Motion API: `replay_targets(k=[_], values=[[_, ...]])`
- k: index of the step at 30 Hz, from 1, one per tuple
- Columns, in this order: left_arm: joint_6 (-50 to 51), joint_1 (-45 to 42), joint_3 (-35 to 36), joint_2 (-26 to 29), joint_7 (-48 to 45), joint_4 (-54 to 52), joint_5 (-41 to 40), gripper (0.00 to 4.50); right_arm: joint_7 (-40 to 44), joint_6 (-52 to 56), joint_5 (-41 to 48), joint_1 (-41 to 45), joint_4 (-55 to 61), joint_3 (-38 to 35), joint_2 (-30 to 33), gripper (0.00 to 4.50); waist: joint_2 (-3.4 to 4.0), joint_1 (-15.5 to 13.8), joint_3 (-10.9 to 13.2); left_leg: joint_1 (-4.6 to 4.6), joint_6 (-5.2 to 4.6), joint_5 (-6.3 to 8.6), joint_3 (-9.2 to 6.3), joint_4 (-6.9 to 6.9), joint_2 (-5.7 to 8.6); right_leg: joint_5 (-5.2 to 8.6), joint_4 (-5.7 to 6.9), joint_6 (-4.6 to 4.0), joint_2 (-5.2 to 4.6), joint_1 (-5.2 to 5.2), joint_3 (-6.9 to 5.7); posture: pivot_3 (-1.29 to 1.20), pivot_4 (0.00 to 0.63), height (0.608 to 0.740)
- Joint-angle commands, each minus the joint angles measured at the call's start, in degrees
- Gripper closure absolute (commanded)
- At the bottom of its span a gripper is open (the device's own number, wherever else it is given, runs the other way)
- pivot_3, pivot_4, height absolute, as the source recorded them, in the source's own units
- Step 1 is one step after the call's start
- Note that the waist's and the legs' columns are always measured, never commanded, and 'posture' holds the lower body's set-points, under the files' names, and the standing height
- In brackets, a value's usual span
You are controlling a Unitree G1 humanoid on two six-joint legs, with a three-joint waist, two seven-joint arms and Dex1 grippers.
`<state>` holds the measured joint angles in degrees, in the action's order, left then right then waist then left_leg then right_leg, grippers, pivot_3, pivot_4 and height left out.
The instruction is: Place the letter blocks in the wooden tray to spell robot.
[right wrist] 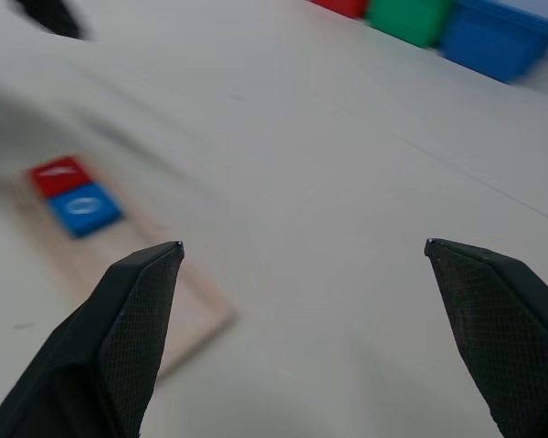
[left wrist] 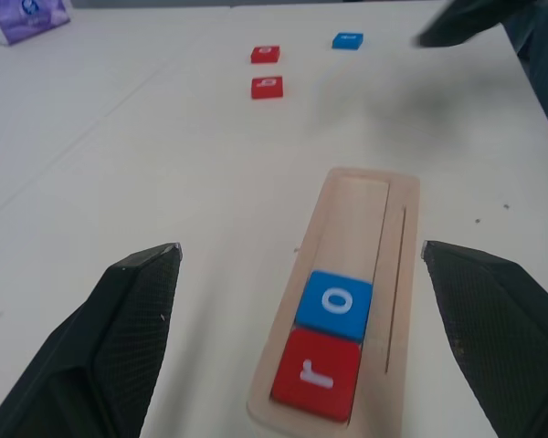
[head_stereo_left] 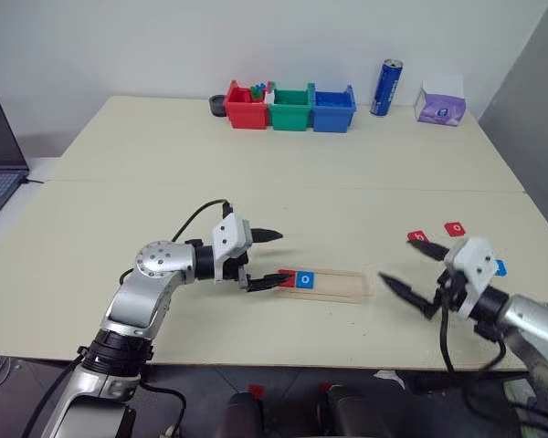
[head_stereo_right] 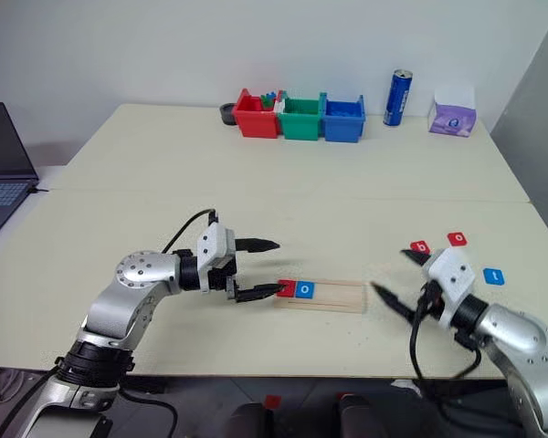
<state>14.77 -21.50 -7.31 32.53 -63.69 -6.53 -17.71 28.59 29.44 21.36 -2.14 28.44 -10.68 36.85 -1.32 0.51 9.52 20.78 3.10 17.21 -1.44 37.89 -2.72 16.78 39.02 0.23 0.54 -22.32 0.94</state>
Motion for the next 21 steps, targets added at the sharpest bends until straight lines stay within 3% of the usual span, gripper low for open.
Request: replay_targets(k=[1,9,21], values=[[1.61,0.87,1.09,1.66,-1.2,-4.42,-2.71,0.05,-7.28,1.62,-6.35,3.57,-4.34,1.07,-1.51,0.0,0.06,-0.02,0.04,0.02,0.0,0.0,-0.01,0.0,0.0,0.01,0.0,-0.01,0.0,-0.02,-0.02,0.0,0.15,0.74],[8.4,0.22,2.21,4.43,-3.83,-7.05,-8.74,0.05,-14.59,4.78,-10.41,14.48,-19.23,0.75,-6.7,0.0,0.17,0.06,0.11,0.06,0.0,0.0,0.05,0.02,0.03,-0.08,0.0,-0.17,-0.02,-0.08,0.02,0.0,0.15,0.74],[8.47,-4.54,-0.63,2.27,-3.92,-5.81,-7.99,0.05,-12.13,2.27,-10.42,20.86,-31.44,1.65,-8.6,0.0,0.22,0.15,0.14,0.1,-0.01,0.01,0.05,0.01,0.03,-0.16,-0.01,-0.31,-0.02,-0.09,0.0,0.0,0.15,0.74]])
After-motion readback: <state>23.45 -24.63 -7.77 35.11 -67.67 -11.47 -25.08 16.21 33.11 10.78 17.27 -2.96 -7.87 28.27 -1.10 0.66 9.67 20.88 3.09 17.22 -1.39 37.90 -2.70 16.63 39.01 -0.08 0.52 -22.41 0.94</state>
